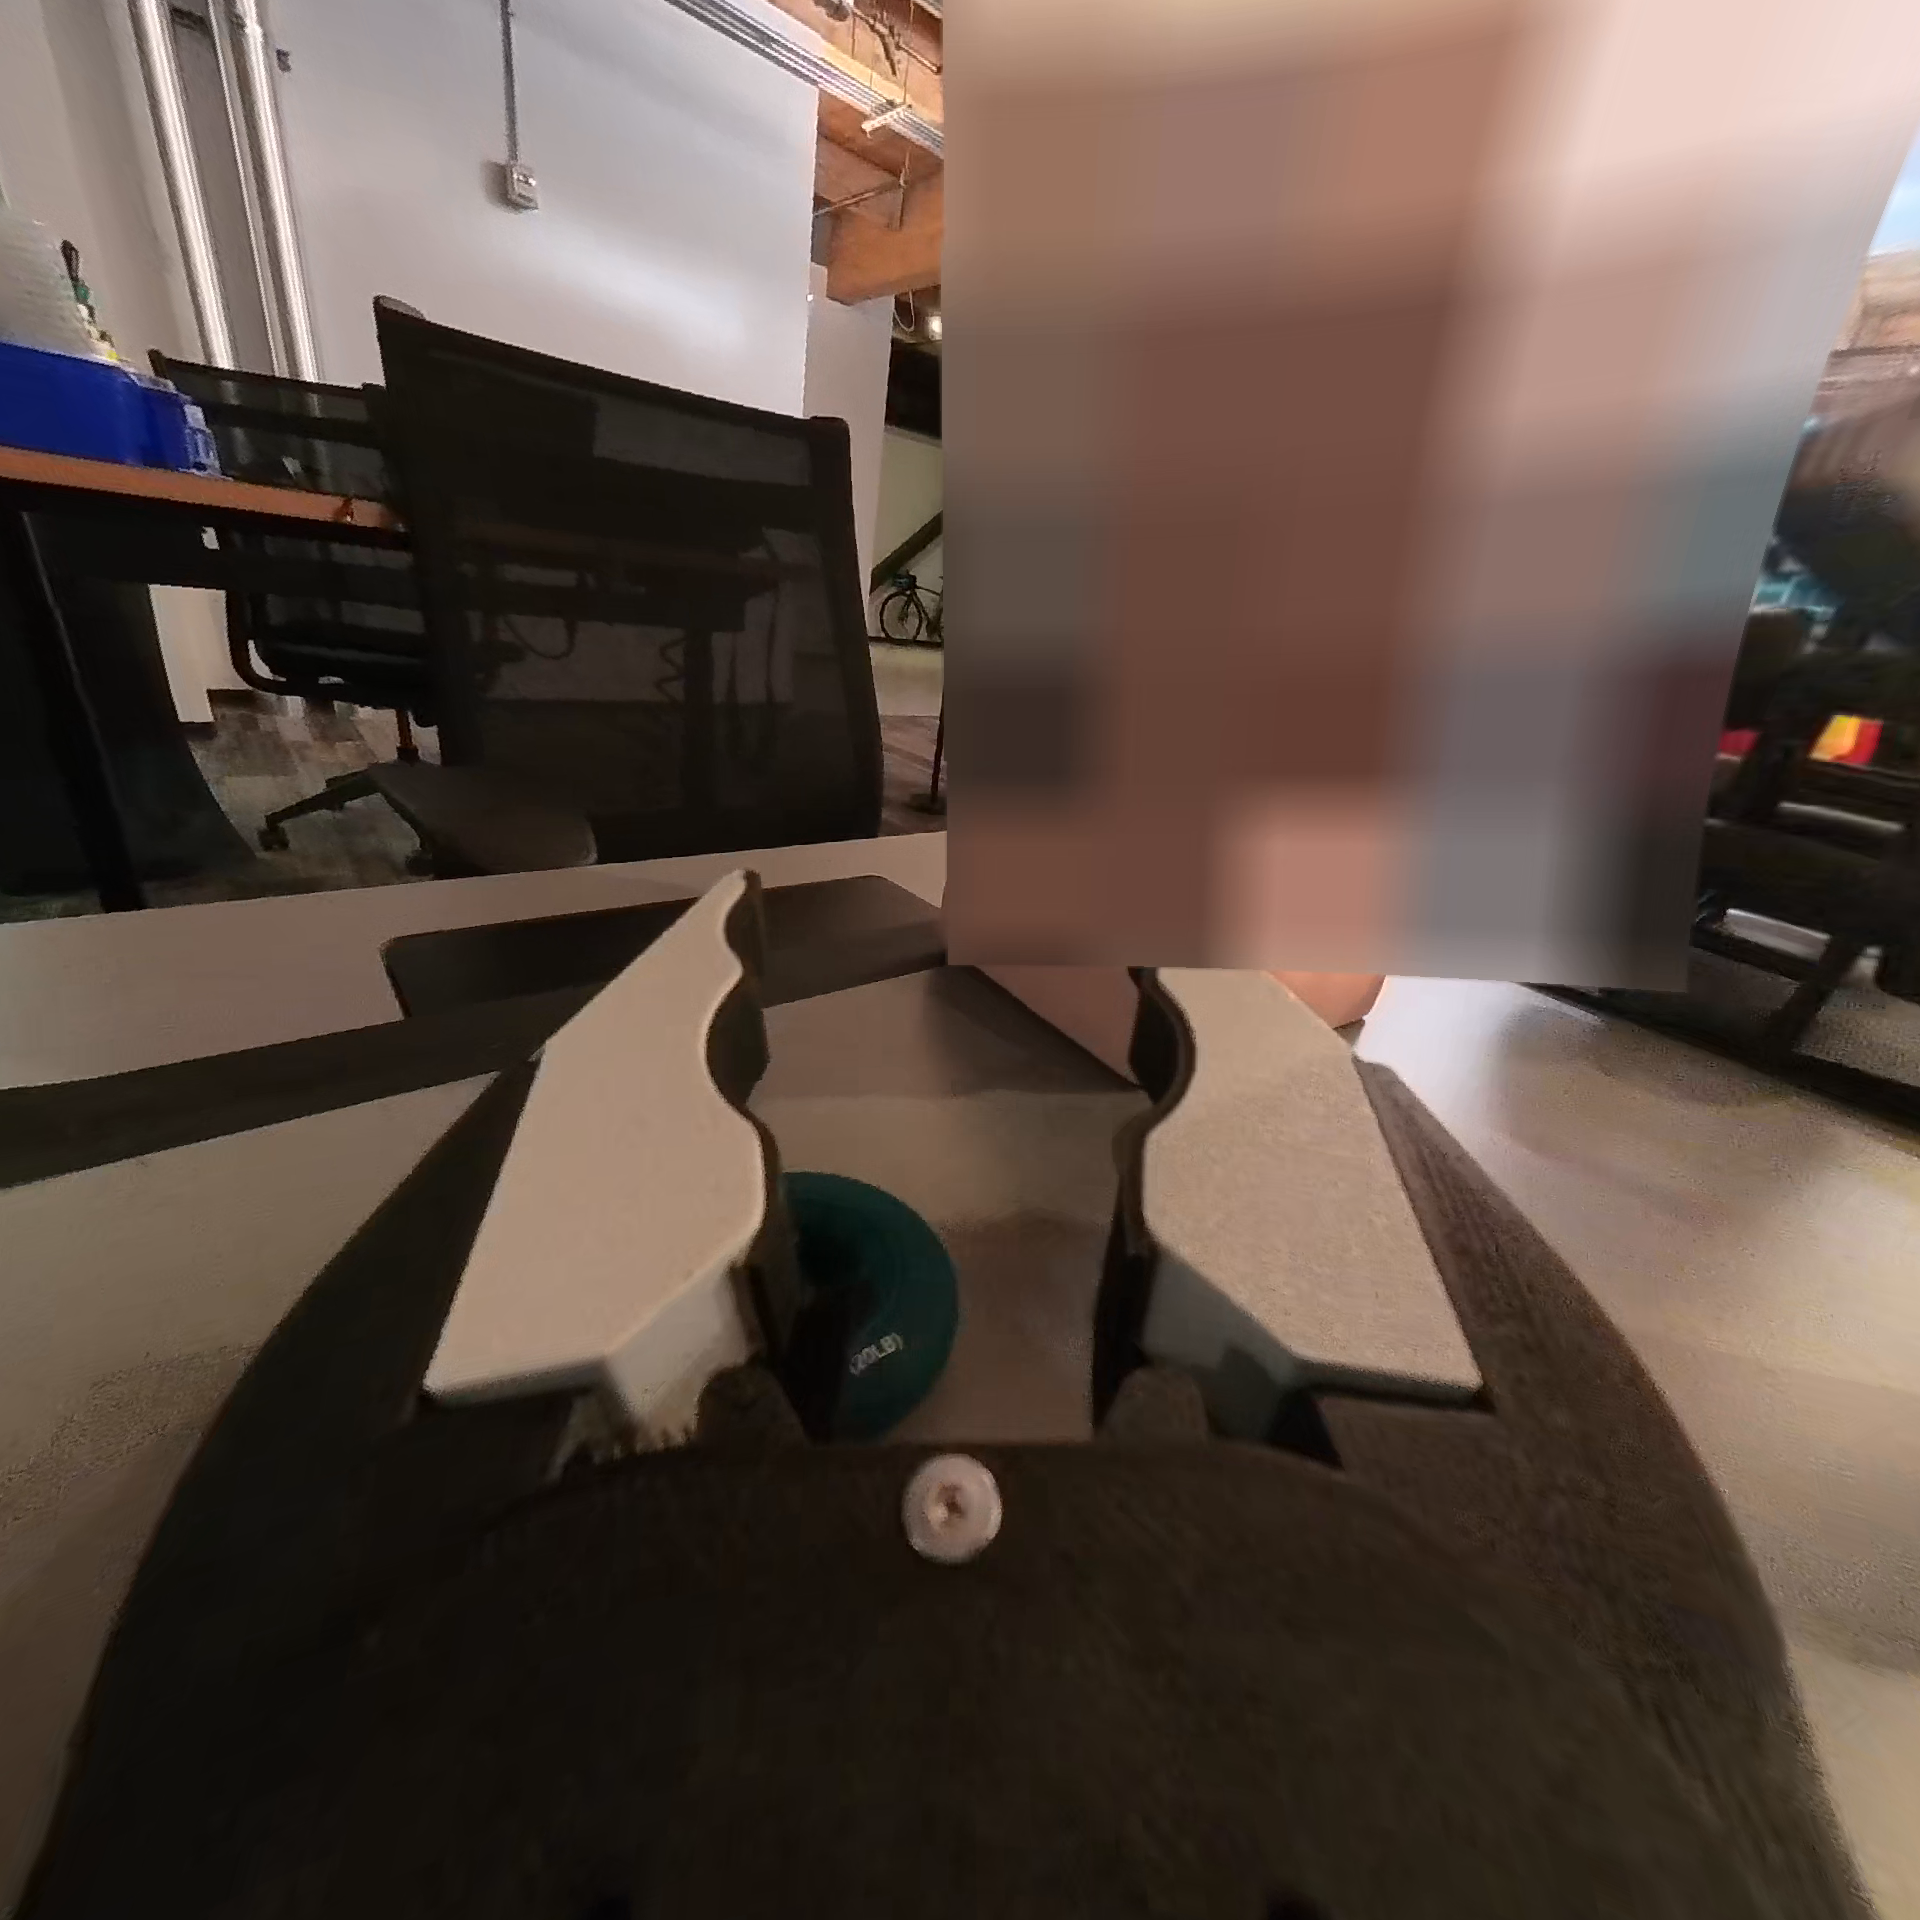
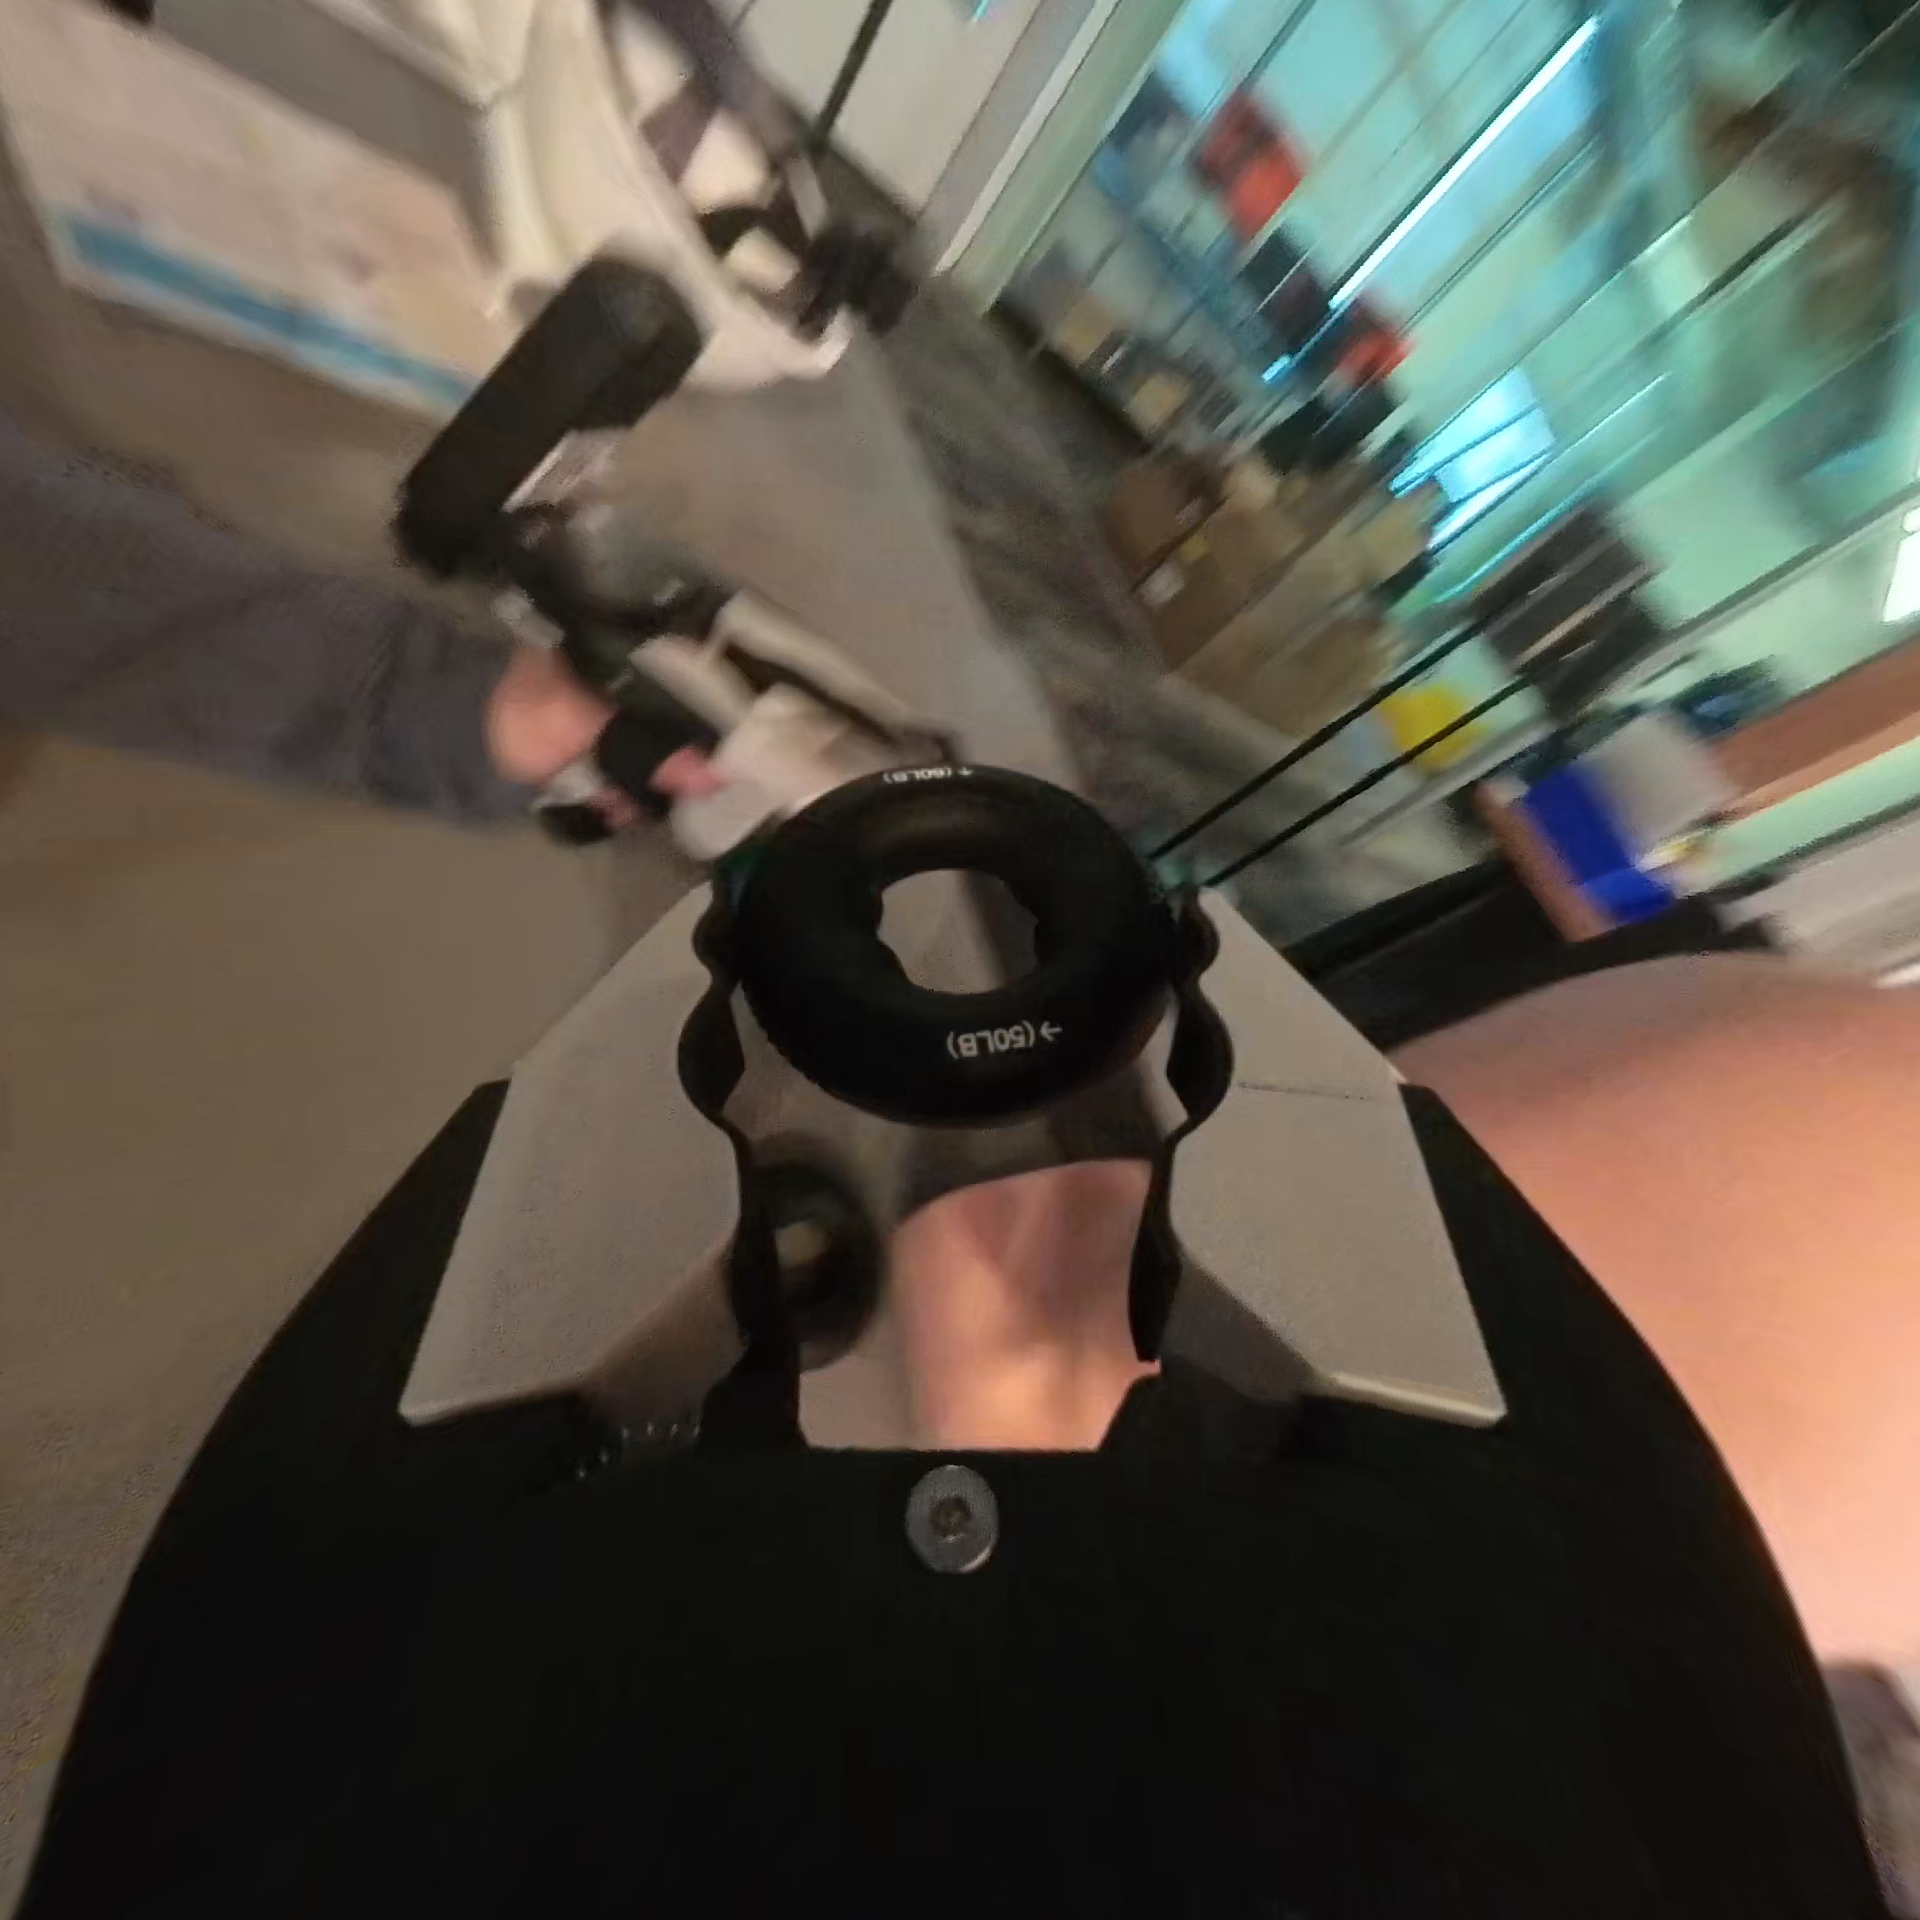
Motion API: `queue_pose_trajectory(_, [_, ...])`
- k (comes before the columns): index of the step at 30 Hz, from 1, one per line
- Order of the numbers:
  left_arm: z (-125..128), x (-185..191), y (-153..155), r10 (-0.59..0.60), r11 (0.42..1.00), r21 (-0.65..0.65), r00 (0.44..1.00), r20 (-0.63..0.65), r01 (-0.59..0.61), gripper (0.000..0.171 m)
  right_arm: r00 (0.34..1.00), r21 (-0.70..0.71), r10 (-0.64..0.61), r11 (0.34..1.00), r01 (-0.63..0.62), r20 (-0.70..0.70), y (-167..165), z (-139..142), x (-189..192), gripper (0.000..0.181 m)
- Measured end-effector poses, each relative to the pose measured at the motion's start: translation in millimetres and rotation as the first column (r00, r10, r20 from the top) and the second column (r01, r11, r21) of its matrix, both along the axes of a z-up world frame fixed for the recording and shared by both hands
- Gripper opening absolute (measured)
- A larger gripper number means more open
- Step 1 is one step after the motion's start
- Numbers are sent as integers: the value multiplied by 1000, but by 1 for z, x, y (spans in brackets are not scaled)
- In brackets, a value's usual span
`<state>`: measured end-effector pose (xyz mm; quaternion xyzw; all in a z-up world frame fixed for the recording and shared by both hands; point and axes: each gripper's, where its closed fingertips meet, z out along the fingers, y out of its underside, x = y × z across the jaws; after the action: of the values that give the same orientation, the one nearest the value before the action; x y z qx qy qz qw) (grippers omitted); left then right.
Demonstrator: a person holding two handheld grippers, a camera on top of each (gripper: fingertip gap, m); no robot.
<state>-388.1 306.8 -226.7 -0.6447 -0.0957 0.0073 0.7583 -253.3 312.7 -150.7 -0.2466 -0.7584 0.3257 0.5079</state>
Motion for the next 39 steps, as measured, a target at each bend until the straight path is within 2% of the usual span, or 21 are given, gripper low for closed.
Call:
queue_pose_trajectory(2, [0,3,1,-9,1000,-4,1000,-12,9,69,993,4,2,1000,-2,-118,21,73,7,83])
queue_pose_trajectory(4, [0,6,3,-17,1000,-12,999,-28,16,69,988,-37,-22,999,16,-154,55,131,3,83])
queue_pose_trajectory(6, [-1,8,4,-22,1000,-17,999,-36,22,69,992,-106,-75,992,64,-99,98,167,-10,83])
queue_pose_trajectory(8, [-1,10,5,-28,999,-18,999,-38,28,69,994,-181,-109,977,110,15,134,180,-26,83])
queue_pose_trajectory(10, [-1,11,6,-33,999,-22,999,-40,32,69,983,-221,-124,964,151,134,159,177,-40,84])
queue_pose_trajectory(13, [-1,12,7,-40,999,-22,998,-38,40,69,970,-269,-114,948,170,214,178,168,-57,83])
queue_pose_trajectory(19, [-1,13,8,-45,999,-25,998,-42,44,69,957,-365,-135,903,225,256,209,147,-77,83])
queue_pose_trajectory(24, [-1,13,10,-52,998,-25,998,-35,51,69,952,-442,-77,872,209,297,210,138,-75,84])
queue_pose_trajectory(25, [-1,13,10,-52,998,-27,998,-37,51,69,950,-429,-88,877,216,299,211,136,-75,86])
queue_pose_trajectory(27, [-1,14,10,-51,998,-27,998,-42,50,69,946,-395,-134,884,249,296,213,130,-75,123])
queue_pose_trajectory(28, [-1,14,10,-50,998,-26,998,-41,49,70,955,-405,-147,881,245,258,211,135,-73,128])
queue_pose_trajectory(30, [-1,13,9,-49,999,-21,998,-34,48,69,985,-392,-167,904,174,51,200,158,-58,116])
queue_pose_trajectory(32, [0,12,8,-48,999,-16,998,-27,47,70,966,-290,-187,948,130,-178,177,173,-30,110])
queue_pose_trajectory(33, [0,12,8,-48,999,-16,999,-24,48,70,947,-250,-196,959,131,-256,161,170,-16,108])
queue_pose_trajectory(35, [0,11,8,-47,999,-14,999,-22,47,70,914,-232,-257,954,189,-314,132,145,6,100])
queue_pose_trajectory(37, [0,11,8,-48,999,-14,999,-20,47,70,933,-253,-315,930,266,-175,103,90,17,95])
queue_pose_trajectory(39, [-1,11,9,-49,999,-15,999,-18,49,70,963,-357,-269,897,260,24,62,29,23,93])
